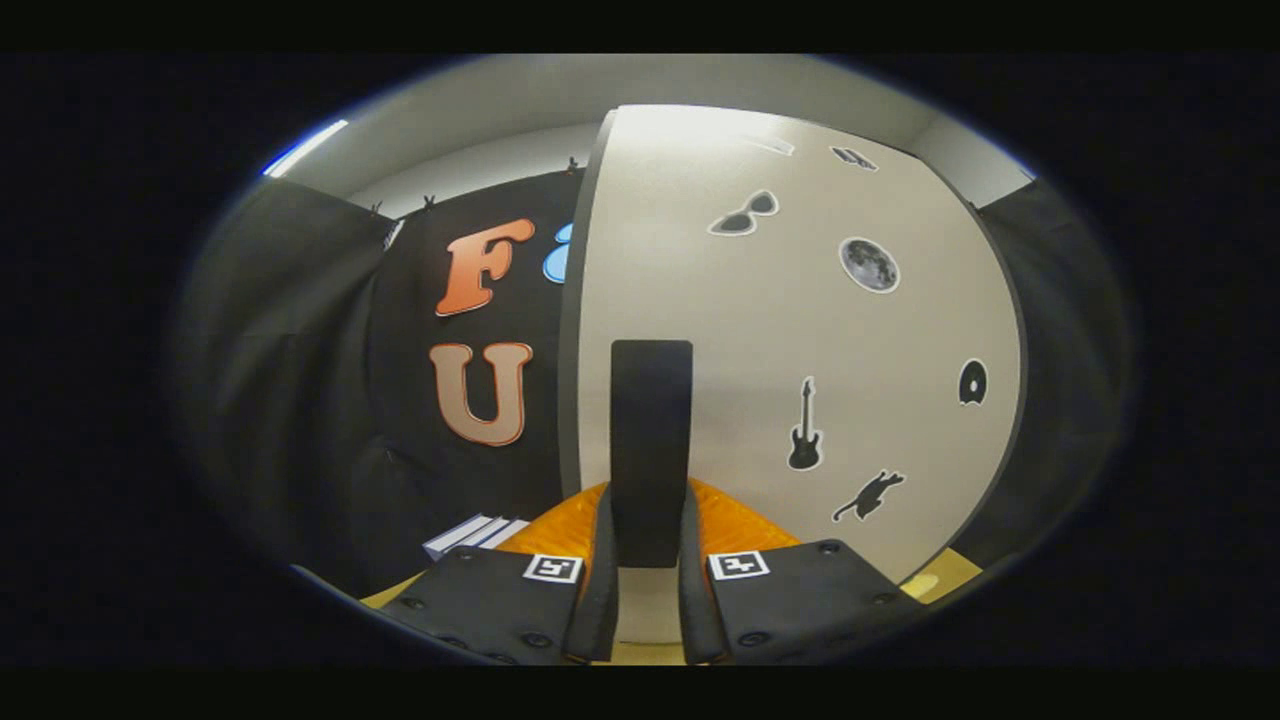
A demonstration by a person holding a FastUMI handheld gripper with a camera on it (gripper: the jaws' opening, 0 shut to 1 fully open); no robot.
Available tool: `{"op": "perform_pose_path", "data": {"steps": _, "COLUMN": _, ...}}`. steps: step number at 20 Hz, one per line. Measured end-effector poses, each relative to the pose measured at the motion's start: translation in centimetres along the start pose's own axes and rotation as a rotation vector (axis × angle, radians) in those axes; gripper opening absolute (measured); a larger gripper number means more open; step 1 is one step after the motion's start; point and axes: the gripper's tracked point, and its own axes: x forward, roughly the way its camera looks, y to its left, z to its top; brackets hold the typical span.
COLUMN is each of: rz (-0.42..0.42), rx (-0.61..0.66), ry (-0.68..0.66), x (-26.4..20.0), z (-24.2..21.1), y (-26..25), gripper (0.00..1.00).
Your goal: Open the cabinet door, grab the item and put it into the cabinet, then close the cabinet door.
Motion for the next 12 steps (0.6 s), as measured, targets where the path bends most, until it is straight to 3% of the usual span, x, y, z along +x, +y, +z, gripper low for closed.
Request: {"op": "perform_pose_path", "data": {"steps": 12, "rz": 0.102, "rx": 0.006, "ry": 0.016, "x": -9.6, "z": 0.2, "y": -2.1, "gripper": 0.32}}
